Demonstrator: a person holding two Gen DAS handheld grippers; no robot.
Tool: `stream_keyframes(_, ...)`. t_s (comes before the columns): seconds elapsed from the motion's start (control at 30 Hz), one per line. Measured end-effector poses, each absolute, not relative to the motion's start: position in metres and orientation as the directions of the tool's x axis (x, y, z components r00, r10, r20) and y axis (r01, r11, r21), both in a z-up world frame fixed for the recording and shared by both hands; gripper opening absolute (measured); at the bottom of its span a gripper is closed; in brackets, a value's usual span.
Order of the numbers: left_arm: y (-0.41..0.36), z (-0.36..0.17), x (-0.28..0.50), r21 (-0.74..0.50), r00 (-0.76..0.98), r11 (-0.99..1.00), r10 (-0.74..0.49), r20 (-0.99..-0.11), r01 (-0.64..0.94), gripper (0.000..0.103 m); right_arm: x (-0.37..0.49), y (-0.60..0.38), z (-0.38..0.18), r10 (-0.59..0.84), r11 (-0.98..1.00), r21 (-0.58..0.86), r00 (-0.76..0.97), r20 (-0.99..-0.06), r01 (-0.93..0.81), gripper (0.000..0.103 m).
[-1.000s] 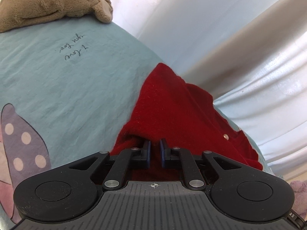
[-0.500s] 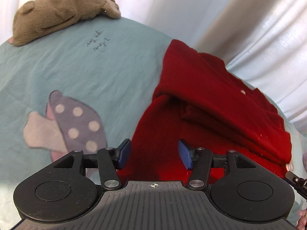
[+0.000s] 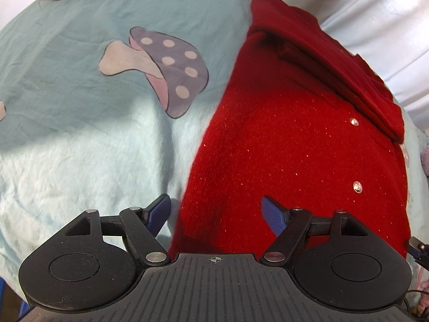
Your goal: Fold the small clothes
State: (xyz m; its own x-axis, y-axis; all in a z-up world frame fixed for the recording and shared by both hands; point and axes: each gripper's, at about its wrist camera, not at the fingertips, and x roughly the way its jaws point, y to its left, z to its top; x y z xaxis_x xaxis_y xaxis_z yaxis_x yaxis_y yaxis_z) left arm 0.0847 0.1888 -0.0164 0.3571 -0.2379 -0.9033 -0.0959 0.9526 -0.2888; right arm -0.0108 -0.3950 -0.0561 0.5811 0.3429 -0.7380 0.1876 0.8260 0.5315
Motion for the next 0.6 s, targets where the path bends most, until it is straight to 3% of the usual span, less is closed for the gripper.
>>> stream_keyframes(0.2, 0.198, -0.024, 0.080, -0.387, 0.302, 0.919, -0.350, -0.887, -0.069, 0.078, -0.027, -0.401, -0.061, 0.367, 0.809, 0.556, 0.573, -0.733, 0.192, 0.058)
stream_keyframes(0.4, 0.211, -0.022, 0.079, -0.415, 0.277, 0.905, -0.378, -0.883, -0.087, 0.058, -0.032, -0.400, -0.068, 0.425, 0.771, 0.611, 0.570, -0.703, 0.179, 0.059)
stream_keyframes(0.57, 0.212, -0.031, 0.076, -0.462, 0.218, 0.885, -0.440, -0.871, -0.062, 0.040, -0.030, -0.397, -0.070, 0.441, 0.773, 0.613, 0.557, -0.704, 0.163, 0.036)
stream_keyframes(0.6, 0.212, -0.032, 0.075, -0.472, 0.208, 0.880, -0.453, -0.867, -0.051, 0.040, -0.030, -0.396, -0.070, 0.446, 0.773, 0.615, 0.555, -0.702, 0.157, 0.033)
